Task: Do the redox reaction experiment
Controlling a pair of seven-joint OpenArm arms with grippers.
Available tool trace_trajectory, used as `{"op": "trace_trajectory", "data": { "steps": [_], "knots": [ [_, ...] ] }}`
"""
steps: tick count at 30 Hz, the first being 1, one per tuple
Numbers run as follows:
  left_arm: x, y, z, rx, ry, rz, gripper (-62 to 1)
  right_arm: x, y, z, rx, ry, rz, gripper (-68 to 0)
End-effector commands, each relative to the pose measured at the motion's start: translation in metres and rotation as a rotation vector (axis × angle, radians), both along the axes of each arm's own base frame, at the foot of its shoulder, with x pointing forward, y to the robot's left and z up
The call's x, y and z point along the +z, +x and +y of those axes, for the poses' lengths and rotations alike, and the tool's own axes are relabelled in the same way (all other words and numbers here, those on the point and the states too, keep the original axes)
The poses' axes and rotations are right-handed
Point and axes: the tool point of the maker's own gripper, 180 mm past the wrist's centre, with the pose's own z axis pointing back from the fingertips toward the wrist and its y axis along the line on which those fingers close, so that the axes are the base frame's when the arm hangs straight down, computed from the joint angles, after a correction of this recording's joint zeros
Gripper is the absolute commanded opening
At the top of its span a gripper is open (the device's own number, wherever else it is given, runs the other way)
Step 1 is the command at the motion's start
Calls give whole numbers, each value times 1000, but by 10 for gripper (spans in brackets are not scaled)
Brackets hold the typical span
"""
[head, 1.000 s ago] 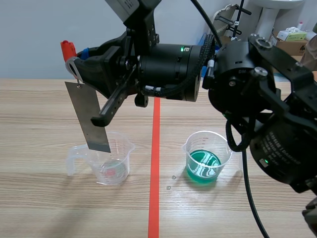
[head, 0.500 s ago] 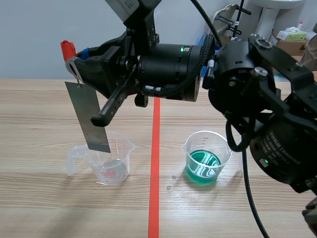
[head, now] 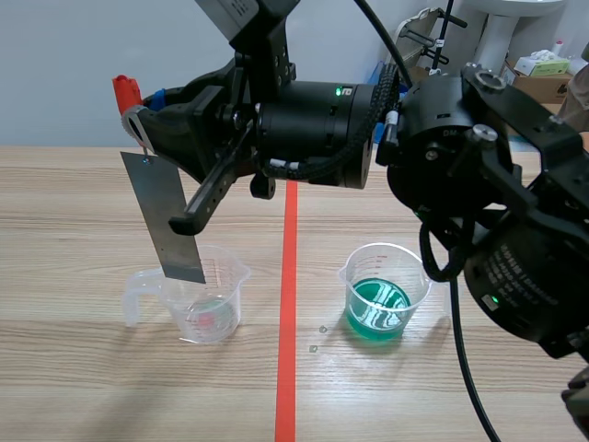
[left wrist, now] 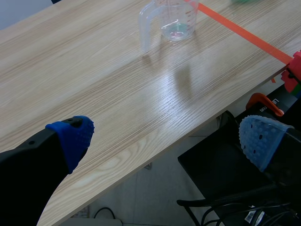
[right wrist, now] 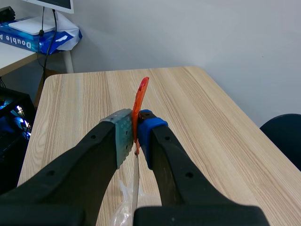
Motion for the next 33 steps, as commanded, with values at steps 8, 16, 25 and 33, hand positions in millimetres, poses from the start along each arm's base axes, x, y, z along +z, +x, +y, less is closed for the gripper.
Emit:
{"op": "trace_trajectory", "data": {
  "steps": [8, 16, 25, 33],
  "knots": [
    [6, 4, 0, 2, -13, -28, 14, 16, 1, -1, 9, 43, -32, -655],
    [6, 4, 0, 2, -13, -28, 14, 16, 1, -1, 8, 42, -32, -655],
    [6, 4, 0, 2, -14, -28, 14, 11, 2, -1, 0, 10, -47, -655],
    [6, 4, 0, 2, -14, -28, 14, 0, 8, -2, -13, 15, -40, -655]
  ]
}}
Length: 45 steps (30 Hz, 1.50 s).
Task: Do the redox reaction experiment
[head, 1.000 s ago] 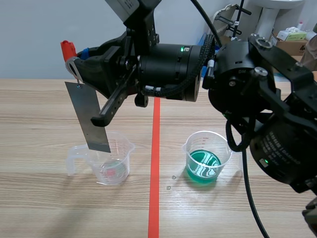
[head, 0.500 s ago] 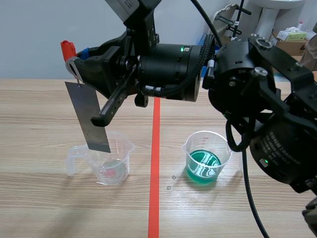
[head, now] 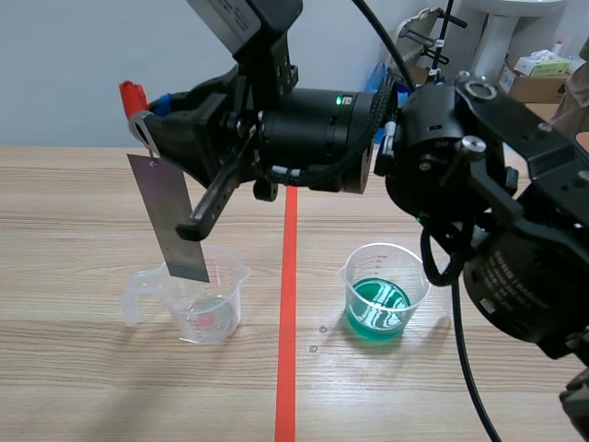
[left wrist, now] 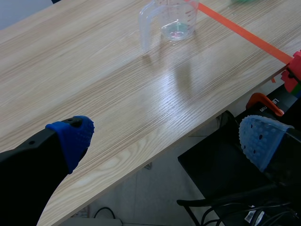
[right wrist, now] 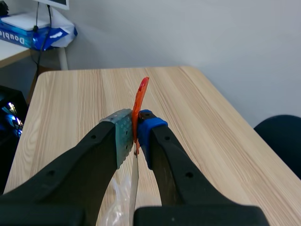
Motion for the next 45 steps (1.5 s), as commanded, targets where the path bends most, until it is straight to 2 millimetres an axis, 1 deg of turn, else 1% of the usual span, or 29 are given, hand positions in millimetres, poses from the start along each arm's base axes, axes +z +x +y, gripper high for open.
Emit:
{"op": "trace_trajectory", "data": {
  "steps": [1, 11, 18, 27, 34, 41, 45],
  "knots": [
    [6, 4, 0, 2, -14, -28, 14, 6, 4, -1, 1, 25, -20, -655],
    [6, 4, 0, 2, -14, -28, 14, -23, 15, 1, -24, 14, -15, -655],
    [6, 4, 0, 2, -14, -29, 14, -38, 16, 8, -21, 16, -34, -655],
    [6, 4, 0, 2, -14, -29, 14, -43, 19, 12, -17, 24, -89, -656],
    [7, 4, 0, 5, -15, -31, 14, -58, 19, 11, -10, -11, -116, -656],
    [7, 4, 0, 5, -15, -31, 14, -69, 27, 7, -44, -60, -150, -656],
    [7, 4, 0, 5, -16, -31, 14, -67, 28, 7, -50, -54, -159, -656]
  ]
}}
